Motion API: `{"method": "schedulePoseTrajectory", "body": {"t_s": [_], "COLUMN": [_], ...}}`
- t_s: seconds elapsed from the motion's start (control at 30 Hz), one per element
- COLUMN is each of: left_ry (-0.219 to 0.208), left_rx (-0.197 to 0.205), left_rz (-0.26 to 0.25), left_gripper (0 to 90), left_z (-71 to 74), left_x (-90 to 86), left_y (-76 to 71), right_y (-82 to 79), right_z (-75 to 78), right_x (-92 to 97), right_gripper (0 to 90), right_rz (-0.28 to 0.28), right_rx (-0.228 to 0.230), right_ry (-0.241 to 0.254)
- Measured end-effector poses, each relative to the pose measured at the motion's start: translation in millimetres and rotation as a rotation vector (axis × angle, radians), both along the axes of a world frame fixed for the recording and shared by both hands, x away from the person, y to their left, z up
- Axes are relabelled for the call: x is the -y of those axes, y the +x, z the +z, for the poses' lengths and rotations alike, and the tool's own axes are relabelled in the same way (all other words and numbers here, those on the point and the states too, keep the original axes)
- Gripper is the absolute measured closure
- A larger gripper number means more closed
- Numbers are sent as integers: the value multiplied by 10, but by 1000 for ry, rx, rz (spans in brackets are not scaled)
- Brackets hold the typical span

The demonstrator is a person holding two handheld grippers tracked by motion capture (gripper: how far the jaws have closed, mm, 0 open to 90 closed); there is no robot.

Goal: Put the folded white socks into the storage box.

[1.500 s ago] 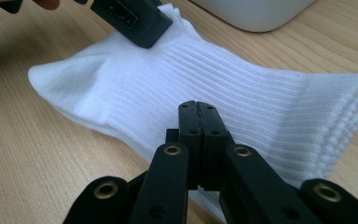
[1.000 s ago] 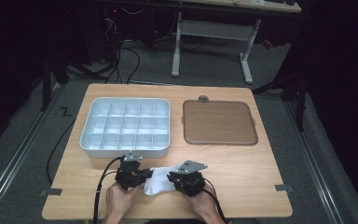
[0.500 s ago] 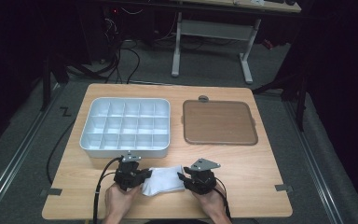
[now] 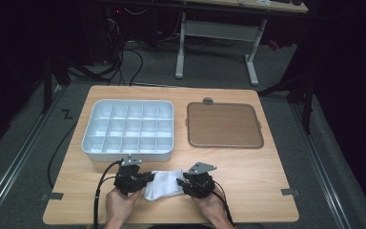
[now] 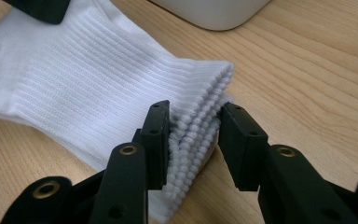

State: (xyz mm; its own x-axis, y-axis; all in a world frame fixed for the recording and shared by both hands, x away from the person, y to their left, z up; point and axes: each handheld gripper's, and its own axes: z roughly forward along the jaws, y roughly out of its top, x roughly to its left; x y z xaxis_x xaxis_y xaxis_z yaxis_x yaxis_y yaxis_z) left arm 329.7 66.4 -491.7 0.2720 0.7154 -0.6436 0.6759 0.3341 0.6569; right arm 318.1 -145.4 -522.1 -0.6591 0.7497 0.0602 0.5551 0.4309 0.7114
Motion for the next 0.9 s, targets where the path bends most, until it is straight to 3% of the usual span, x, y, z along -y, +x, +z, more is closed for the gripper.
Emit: {"method": "schedulePoseTrajectory", "body": {"t_s": [0.4,0.7,0.9], "left_ry": [-48,-50,-36], "left_rx": [11,20,26], "left_rz": [1,-4,-6], "left_gripper": [840,840,840], "left_z": [100,125,127], "left_x": [33,98,102], "left_y": [37,92,126], "right_y": [49,68,80], "right_z": [9,-7,-9], "right_x": [-118,-199,-382], "right_gripper": [675,681,685], "right_rz": [23,30,49], "right_rx": [-9,-11,-11], "right_ry": [-14,7,10]}}
